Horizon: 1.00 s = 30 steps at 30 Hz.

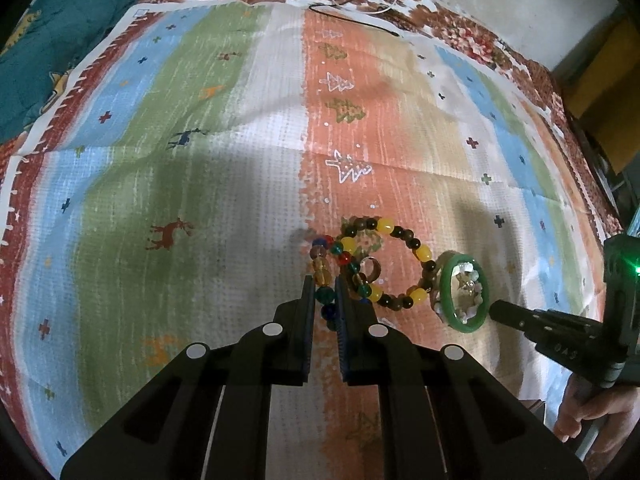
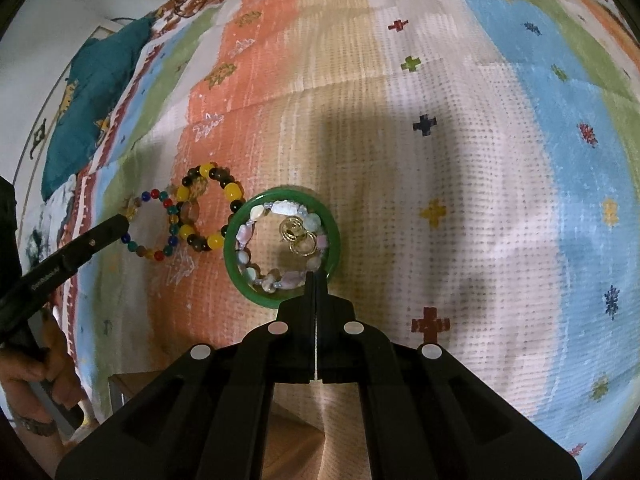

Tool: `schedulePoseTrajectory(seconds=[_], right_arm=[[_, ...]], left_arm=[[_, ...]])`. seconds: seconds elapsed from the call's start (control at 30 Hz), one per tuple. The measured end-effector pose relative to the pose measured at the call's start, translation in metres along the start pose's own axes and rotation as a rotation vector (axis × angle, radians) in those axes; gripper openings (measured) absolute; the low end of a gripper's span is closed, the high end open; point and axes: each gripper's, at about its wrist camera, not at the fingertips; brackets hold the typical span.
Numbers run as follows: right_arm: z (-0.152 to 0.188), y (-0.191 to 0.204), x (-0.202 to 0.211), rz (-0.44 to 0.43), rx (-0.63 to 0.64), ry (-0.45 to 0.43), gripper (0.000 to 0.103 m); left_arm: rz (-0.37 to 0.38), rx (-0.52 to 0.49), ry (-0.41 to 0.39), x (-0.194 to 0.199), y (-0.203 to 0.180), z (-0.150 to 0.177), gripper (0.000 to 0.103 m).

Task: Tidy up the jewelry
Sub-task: 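Close left gripper on multicolour bead bracelet while right gripper grips green bangle rim, then lift the multicolour bracelet with left gripper while right gripper lifts the green bangle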

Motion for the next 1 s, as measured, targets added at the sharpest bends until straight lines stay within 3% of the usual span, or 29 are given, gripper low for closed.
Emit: schedulePoseTrajectory(seconds=[0.3, 0.37, 0.4, 1.0], right_arm=[[-0.001, -0.001, -0.002, 0.010, -0.010, 0.005, 0.004], [0.000, -0.001, -0.003, 0.011, -0.012, 0.009, 0.028], [0.000, -0.001, -0.004, 0.010, -0.009, 0.011, 0.031], [0.000, 0.004, -0.015, 0.052, 0.009, 0.021, 0.031]], left_arm=[[0.004, 0.005, 0.001, 0.000, 0.000, -0.001, 0.009], [0.004, 0.006, 0.001, 0.000, 0.000, -0.001, 0.009], [0.004, 0.008, 0.001, 0.000, 0.000, -0.002, 0.009], [-0.004, 0.005, 0.009, -0.004, 0.002, -0.001, 0.010]])
Point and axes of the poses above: each gripper's, at about its wrist camera, not at the fingertips, and x roughly against the way its jaws point, y to its left, z to its underside, and after that the axes turned 9 degrees about -x, right-handed
